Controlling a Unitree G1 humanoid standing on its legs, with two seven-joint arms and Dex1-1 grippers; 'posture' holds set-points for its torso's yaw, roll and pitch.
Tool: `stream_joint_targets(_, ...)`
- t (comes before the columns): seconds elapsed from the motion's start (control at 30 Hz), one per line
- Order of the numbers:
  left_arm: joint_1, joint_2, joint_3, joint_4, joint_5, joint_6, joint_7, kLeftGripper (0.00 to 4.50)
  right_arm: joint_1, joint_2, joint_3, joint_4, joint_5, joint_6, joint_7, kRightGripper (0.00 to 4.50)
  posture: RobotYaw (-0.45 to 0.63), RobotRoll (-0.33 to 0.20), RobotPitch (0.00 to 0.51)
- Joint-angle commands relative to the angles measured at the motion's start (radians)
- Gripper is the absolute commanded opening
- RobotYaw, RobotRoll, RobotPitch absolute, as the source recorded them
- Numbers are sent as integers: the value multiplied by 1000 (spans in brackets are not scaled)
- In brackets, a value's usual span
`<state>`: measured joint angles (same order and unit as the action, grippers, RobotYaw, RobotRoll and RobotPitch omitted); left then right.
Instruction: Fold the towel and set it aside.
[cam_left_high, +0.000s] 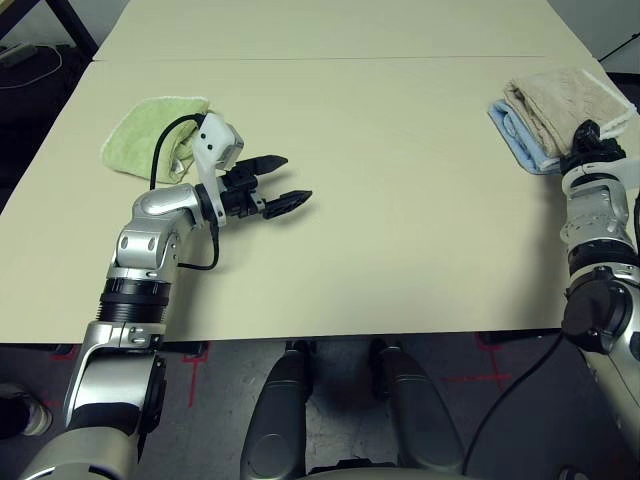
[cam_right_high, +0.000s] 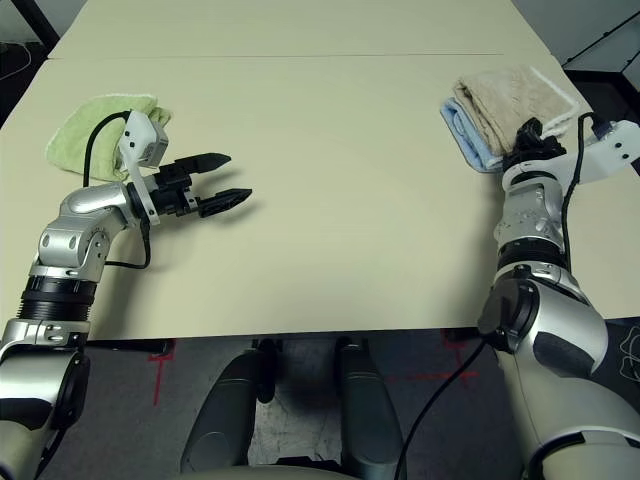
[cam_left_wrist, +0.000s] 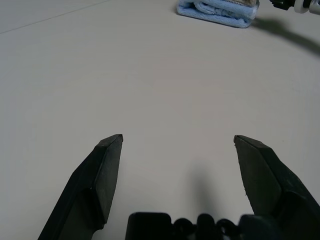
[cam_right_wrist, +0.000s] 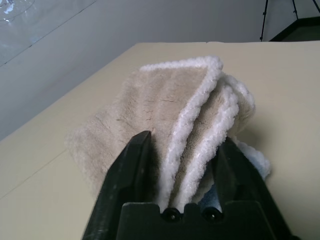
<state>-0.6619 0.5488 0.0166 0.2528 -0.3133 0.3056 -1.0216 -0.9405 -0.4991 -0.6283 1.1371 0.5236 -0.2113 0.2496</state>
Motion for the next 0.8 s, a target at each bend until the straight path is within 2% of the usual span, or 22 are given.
stream_joint_targets(0.03, -2, -3, -17, 1, 2, 6, -10, 4500, 29, -22, 18, -31, -17, 29, 12, 3571, -42, 0, 207)
stream_joint_targets(0.1, -2, -3, -17, 1, 2, 6, -10, 4500, 35, -29, 36, -48, -25, 43, 29, 4278, -41, 0, 209)
stream_joint_targets(0.13, 0, -3, -17, -2, 1, 7, -10, 4500, 41, -35, 47, -60, -33, 50, 38, 4464, -37, 0, 209)
stream_joint_targets(0.27, 15, -3, -14, -16, -2, 10, -4, 4500, 91, -66, 72, -139, -45, 104, 64, 4464, -31, 0, 210)
stream_joint_targets(0.4, 32, -2, -9, -28, -4, 11, 1, 4500, 247, -106, 147, -370, -52, 238, 199, 4464, -34, 0, 207)
stream_joint_targets(0.63, 28, -6, -7, -24, -4, 11, 6, 4500, 500, -155, 126, -731, 54, 556, 271, 4464, -33, 0, 209)
stream_joint_targets(0.73, 25, -8, -4, -20, -5, 14, 11, 4500, 534, -153, 129, -793, 62, 555, 301, 4464, -38, 0, 211)
stream_joint_targets(0.8, 28, -11, -3, -22, -6, 14, 16, 4500, 511, -135, 136, -787, 55, 516, 312, 4464, -37, 0, 212)
